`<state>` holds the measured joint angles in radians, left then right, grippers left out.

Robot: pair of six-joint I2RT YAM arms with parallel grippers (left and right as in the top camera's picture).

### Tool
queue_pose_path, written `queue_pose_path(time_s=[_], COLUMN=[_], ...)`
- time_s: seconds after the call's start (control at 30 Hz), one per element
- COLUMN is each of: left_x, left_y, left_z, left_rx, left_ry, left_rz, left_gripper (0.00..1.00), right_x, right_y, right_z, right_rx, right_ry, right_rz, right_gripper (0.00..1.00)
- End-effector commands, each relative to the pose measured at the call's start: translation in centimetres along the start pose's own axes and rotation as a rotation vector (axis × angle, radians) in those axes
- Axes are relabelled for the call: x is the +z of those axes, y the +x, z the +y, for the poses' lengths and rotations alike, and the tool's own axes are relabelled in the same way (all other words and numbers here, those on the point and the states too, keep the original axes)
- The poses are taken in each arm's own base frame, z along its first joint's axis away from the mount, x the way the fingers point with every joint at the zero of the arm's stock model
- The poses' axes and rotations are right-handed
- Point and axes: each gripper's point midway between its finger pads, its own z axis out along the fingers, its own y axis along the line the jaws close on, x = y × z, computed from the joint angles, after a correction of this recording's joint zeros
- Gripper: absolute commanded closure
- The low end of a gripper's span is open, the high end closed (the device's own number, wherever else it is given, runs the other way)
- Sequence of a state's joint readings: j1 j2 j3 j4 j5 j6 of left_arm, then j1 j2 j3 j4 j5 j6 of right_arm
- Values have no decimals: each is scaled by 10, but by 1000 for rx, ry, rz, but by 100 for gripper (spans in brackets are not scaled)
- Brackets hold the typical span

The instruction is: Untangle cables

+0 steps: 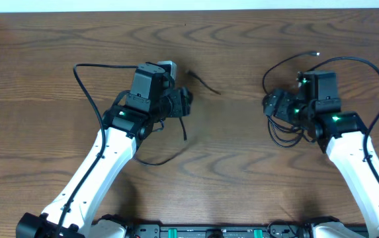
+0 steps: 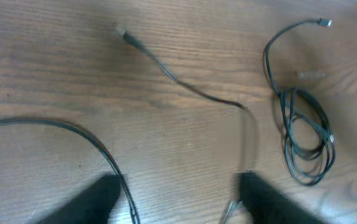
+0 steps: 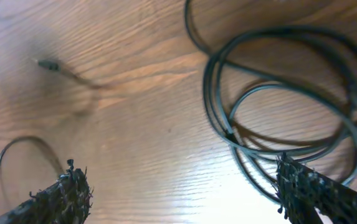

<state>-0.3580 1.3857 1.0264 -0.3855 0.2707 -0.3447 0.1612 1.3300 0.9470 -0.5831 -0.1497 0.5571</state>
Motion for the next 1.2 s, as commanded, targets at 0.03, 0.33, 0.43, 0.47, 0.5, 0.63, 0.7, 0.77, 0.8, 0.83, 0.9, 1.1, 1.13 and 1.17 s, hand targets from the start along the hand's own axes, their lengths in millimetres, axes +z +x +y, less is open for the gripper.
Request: queue_pose_path(time_s=[0.03,0.33,0.43,0.47,0.5,0.63,0.7,0.77,0.8,0.83,0.9,1.1,1.13,1.17], left_x=[-1,-1,-1,-1,-1,-1,-1,-1,-1,-1,-1,-1,-1,-1], left_y=[7,10,10,9,10,9,10,10,9,9,9,10,10,10], left_z=[1,3,3,3,3,3,3,3,3,3,3,3,3,3], left_rx=[0,1,1,1,1,1,1,1,1,1,1,1,1,1], left_ry=[-4,-16,-16,-15,-16,-15,-16,-16,-15,-15,-15,-16,-16,-16], left_rz=[35,43,43,43,43,43,43,43,43,43,43,43,43,43], left_gripper=[2,2,2,2,2,2,2,2,2,2,2,2,2,2], right_x=[-4,-3,-1,1,2,9,14,20,25,29,39,74,79,83], right_y=[5,7,6,6,7,10,11,11,11,12,13,15,16,17], right_z=[13,-8,-13,-15,-15,-18,-20,-21,-21,-22,-25,-35,-36,-37], right_rx=[-3,-53,-57,-67,-75,-86,-86,-90,-97,-104,-119,-160,-159,-158], right_ry=[-17,93,118,128,130,143,148,153,155,158,166,196,198,197], right_rz=[5,-4,-10,-7,-3,20,28,36,42,48,63,92,98,104], right_gripper=[4,1,1,1,1,1,1,1,1,1,1,1,1,2])
